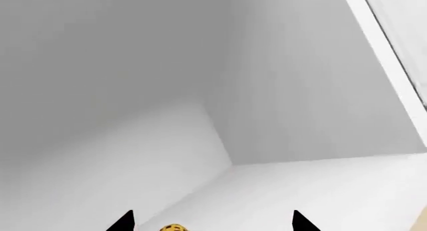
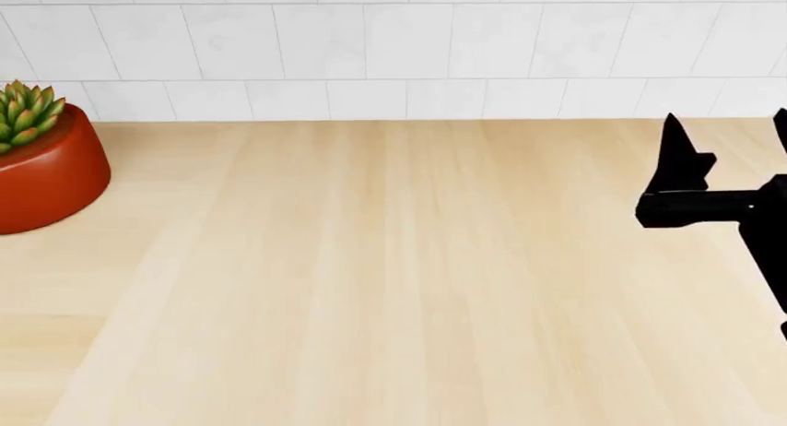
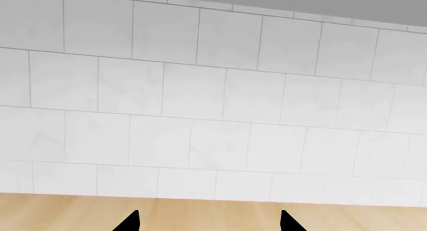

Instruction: Pick the corn, beet from the counter and place them in the cabinet. Then close the cabinet.

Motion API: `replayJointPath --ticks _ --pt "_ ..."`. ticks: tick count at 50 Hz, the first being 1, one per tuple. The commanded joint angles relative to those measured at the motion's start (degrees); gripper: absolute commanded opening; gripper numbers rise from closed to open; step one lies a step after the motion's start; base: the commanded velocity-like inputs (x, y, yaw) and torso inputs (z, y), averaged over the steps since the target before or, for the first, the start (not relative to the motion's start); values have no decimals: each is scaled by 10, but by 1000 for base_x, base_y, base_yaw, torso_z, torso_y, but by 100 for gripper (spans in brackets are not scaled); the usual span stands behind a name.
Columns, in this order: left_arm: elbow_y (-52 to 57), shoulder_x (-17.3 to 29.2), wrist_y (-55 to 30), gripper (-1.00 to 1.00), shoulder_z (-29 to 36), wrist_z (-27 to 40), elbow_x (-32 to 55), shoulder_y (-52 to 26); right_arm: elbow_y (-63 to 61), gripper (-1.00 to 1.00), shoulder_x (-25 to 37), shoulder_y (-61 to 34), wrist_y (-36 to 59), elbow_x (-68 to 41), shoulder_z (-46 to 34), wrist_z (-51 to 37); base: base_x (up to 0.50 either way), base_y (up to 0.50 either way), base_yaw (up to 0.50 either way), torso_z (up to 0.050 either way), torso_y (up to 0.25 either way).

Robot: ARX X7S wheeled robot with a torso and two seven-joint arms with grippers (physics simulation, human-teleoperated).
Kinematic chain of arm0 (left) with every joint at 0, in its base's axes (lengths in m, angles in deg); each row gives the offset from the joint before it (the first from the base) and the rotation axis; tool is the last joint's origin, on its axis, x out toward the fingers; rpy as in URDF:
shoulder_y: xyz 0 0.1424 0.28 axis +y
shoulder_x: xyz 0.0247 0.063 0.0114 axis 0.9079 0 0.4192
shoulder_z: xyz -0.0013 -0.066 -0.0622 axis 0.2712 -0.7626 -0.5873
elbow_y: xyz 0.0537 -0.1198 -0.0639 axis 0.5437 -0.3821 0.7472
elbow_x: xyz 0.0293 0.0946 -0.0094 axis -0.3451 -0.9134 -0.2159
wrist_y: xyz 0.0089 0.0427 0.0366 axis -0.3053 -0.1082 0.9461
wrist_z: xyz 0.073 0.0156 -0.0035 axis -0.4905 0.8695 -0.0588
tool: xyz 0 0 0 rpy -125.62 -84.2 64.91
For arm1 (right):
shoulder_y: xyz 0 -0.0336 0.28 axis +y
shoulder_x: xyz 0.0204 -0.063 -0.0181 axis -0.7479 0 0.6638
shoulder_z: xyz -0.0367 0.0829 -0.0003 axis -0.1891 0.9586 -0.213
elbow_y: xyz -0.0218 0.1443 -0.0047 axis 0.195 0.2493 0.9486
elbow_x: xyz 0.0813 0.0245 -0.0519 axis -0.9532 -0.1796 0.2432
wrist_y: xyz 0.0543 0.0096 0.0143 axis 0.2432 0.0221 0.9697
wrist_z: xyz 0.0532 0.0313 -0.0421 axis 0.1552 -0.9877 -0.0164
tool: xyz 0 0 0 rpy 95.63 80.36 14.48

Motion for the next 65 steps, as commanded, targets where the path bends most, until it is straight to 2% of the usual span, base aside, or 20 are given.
replayJointPath --ticks 1,14,29,54,65 --pt "168 74 30 100 -22 48 -7 12 -1 100 2 -9 5 -6 -5 -5 0 0 0 0 0" --pt "300 144 65 100 -53 93 -8 54 -3 100 2 -5 2 -3 -8 -5 0 0 0 0 0" --pt "425 191 77 100 -40 63 -34 83 -5 100 4 -20 11 -12 -18 -16 0 0 0 0 -1" --pt "532 195 54 100 27 -13 -89 120 -4 100 10 -13 6 -13 -12 -15 0 0 0 0 0" --pt "523 203 47 100 45 -6 -77 167 -6 100 10 -13 5 -14 -14 -17 0 0 0 0 0"
